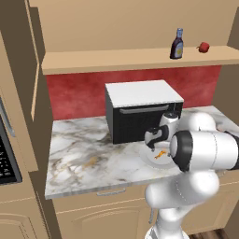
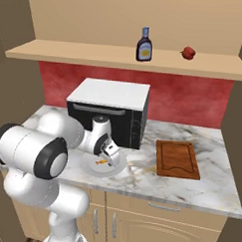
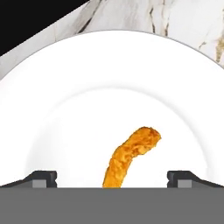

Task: Pick the shrimp from the plate and place it on the cutting board. Then pick the condiment bottle from the cabinet and place it next to the cutting board.

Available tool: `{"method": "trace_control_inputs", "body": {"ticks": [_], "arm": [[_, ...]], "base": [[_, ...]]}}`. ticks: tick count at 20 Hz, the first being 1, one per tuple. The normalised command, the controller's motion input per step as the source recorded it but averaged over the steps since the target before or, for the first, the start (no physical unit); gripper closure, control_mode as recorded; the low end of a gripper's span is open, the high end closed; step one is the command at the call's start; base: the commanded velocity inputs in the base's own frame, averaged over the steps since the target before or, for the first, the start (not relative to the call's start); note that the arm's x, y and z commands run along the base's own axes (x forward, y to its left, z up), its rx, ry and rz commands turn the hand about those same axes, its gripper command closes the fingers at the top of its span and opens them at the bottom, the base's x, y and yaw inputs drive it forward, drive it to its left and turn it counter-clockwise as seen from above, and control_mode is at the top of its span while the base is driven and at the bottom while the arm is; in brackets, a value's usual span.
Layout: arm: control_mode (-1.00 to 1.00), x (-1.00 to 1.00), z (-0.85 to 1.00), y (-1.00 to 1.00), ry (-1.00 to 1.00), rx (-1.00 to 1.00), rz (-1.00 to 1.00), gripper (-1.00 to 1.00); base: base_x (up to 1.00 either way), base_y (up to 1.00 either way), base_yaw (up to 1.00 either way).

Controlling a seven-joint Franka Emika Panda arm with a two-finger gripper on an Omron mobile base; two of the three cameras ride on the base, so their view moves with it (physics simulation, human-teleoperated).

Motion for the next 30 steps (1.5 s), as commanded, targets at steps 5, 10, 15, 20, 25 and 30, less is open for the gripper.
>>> {"method": "trace_control_inputs", "body": {"ticks": [5, 10, 15, 20, 25, 30], "arm": [[-1.00, 0.10, -0.13, 0.00, 0.00, 0.00, 0.00, -1.00], [-1.00, 0.07, -0.09, 0.00, 0.00, 0.00, 0.00, -1.00], [-1.00, 0.04, -0.05, 0.00, 0.00, 0.00, 0.00, 1.00], [-1.00, 0.00, 0.00, 0.00, 0.00, 0.00, 0.00, 1.00], [-1.00, 0.00, 0.00, 0.00, 0.00, 0.00, 0.00, 1.00], [-1.00, 0.00, 0.00, 0.00, 0.00, 0.00, 0.00, 1.00]], "base": [[0.00, 0.00, 0.00], [0.00, 0.00, 0.00], [0.00, 0.00, 0.00], [0.00, 0.00, 0.00], [0.00, 0.00, 0.00], [0.00, 0.00, 0.00]]}}
